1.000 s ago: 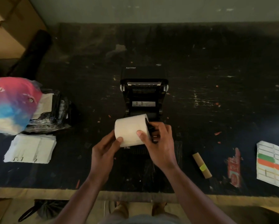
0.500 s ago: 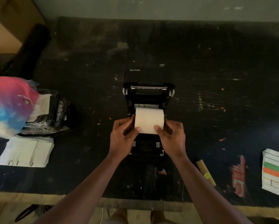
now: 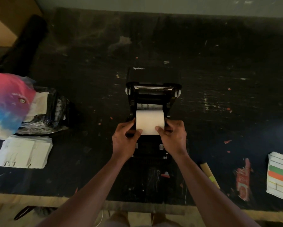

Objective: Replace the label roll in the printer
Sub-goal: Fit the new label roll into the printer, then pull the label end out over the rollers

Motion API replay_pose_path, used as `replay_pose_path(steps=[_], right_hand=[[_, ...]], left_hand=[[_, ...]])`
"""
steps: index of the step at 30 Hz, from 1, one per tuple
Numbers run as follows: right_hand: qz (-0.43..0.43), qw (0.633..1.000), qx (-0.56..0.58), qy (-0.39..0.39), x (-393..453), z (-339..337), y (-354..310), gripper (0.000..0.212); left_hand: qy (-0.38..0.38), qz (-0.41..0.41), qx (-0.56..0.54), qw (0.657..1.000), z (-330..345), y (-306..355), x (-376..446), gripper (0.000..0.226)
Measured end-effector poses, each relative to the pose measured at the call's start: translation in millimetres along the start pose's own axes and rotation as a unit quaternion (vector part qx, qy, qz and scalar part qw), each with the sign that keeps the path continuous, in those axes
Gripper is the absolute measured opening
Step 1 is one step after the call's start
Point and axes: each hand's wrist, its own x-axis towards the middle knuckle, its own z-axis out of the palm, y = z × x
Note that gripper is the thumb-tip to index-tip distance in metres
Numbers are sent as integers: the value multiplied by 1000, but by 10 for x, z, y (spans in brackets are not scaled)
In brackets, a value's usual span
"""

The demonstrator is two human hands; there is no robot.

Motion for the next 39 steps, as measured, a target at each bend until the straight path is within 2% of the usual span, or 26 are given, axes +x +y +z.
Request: replay_pose_path(steps=[12, 15, 19, 22, 24, 27, 30, 33, 39], right_hand=[[-5, 1000, 12, 14, -83, 88, 61, 46], [0, 1000, -4, 11, -89, 113, 73, 52], [6, 999, -46, -8, -67, 80, 60, 44], [38, 999, 10, -24, -76, -25, 50, 37], [46, 999, 18, -23, -72, -83, 81, 42], [32, 999, -11, -29, -51, -130, 119, 44], [42, 999, -10, -26, -48, -133, 126, 34], [53, 998, -11, -15, -93, -111, 124, 19], [99, 995, 12, 23, -156, -69, 81, 18]], left_hand=[[-5, 24, 16, 1000, 1, -79, 34, 49], [-3, -3, 31, 1000, 48, -92, 26, 52], [-10, -29, 23, 999, 48, -89, 35, 51], [-37, -77, 19, 996, -4, -93, 98, 53], [-61, -95, 13, 994, -55, -108, 152, 53], [-67, -121, -36, 990, -98, -132, 217, 38], [-62, -146, -87, 983, -119, -138, 221, 19], [-70, -155, -75, 983, -118, -167, 193, 14], [-62, -170, -62, 982, -93, -134, 150, 22]])
